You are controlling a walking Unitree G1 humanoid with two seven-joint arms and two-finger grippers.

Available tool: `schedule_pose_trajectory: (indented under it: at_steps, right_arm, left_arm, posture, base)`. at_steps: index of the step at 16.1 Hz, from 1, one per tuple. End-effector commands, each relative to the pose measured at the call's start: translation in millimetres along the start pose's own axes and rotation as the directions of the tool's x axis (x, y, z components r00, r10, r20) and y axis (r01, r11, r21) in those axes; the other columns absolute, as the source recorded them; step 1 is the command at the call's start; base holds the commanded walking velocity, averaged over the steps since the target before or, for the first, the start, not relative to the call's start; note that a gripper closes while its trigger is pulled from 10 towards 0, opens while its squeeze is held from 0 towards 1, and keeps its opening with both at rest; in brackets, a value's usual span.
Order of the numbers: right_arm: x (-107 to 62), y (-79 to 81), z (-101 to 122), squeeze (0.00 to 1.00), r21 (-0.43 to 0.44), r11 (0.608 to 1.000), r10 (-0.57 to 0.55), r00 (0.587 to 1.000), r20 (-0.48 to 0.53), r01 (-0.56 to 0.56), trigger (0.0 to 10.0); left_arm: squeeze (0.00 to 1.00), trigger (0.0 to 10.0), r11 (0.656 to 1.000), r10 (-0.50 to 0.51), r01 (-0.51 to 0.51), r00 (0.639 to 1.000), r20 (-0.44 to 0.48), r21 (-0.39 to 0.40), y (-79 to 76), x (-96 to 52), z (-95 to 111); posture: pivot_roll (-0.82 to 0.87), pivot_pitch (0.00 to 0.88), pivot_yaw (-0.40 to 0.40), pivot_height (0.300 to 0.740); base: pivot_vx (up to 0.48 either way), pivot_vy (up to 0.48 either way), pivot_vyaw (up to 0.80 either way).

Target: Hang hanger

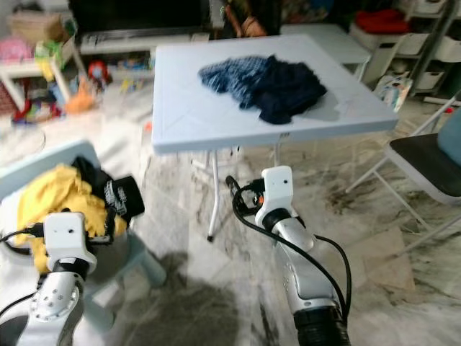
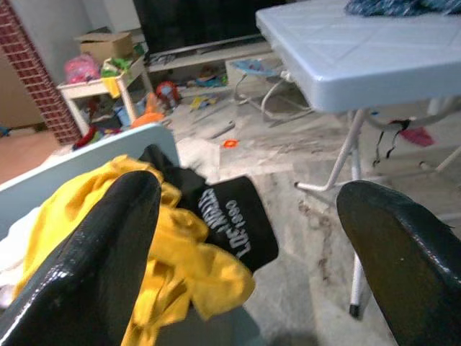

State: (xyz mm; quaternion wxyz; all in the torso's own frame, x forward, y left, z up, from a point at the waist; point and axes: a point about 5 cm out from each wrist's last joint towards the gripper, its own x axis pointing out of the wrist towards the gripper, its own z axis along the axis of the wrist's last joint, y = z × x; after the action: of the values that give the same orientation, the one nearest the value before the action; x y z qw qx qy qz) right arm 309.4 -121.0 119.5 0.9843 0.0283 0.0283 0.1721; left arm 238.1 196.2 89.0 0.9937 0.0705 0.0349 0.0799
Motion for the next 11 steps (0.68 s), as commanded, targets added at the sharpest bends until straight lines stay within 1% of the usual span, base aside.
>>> schedule_pose_trajectory:
  at_steps: [1,4,11]
  right_arm:
    - [1.0,-0.6,6.8,0.0,-0.001,1.0,0.003,1.0,0.025,-0.003,10.0]
    - [1.2,-1.2,7.2,0.0,-0.004,1.0,0.002,1.0,0.026,-0.002,10.0]
    - [2.8,2.0,7.8,0.0,-0.014,1.0,0.023,0.999,0.026,-0.022,10.0]
  left_arm:
    - [0.0,10.0,1.0,-0.006,0.006,1.0,-0.003,0.002,0.5,0.6,0.7]
    - [0.0,10.0,1.0,-0.005,0.005,1.0,-0.002,0.001,0.0,1.1,0.8]
    - [0.0,10.0,1.0,-0.003,0.003,1.0,-0.006,-0.004,-0.9,0.2,0.2]
  posture:
    - [0.02,0.0,-0.012,0.74]
    - [0.02,0.0,-0.016,0.74]
    - [0.03,0.0,-0.025,0.74]
  base:
    - [0.304,0.0,0.0]
    - [0.339,0.0,0.0]
    - [0.344,0.0,0.8]
